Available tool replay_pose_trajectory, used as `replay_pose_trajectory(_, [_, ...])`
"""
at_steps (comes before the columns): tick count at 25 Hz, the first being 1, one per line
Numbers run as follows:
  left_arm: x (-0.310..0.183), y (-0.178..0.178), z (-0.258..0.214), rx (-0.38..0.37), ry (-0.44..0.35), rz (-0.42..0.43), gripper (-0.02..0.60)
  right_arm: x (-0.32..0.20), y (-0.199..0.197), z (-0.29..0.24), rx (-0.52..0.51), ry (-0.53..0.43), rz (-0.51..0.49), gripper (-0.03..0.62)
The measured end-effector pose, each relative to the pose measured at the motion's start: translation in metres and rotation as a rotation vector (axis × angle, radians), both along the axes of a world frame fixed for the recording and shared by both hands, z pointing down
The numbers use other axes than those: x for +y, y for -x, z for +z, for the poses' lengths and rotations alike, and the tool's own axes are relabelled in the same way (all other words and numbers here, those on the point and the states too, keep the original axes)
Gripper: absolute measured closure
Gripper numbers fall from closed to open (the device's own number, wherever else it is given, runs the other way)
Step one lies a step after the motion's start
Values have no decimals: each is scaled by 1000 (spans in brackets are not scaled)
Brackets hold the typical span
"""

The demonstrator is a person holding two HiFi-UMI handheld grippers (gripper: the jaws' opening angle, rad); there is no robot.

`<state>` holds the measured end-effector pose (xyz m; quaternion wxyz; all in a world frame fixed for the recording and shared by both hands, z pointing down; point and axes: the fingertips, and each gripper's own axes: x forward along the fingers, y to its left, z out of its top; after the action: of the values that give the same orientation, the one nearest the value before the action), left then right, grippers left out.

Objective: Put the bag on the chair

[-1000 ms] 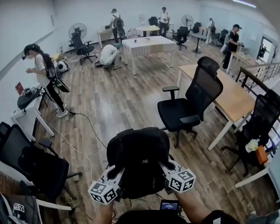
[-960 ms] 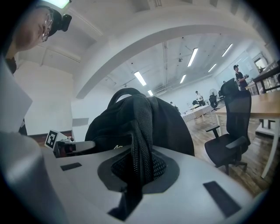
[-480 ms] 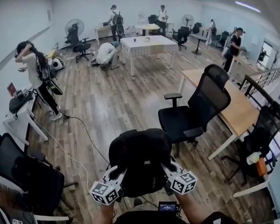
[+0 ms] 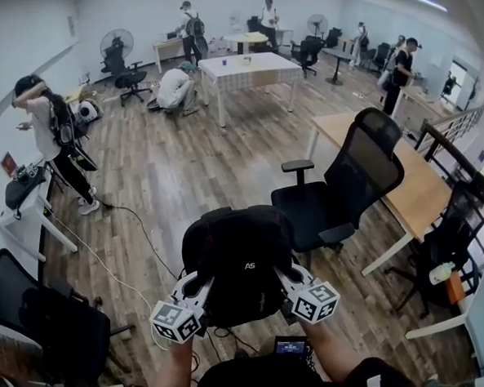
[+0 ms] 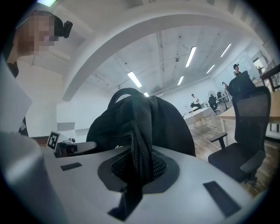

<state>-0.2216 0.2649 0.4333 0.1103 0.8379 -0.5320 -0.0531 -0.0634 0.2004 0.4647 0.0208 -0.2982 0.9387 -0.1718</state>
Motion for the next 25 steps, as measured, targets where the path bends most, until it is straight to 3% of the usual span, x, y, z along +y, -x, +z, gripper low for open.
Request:
replay_pose_trajectory(9, [-102,6,3,-35,24,-73,531,-105,10,5,19,-8,-13,569])
replay_pose_trajectory(25, [-278,-3,-18,10,15,-183,531,-299,9,-24,10,-48,-141,569])
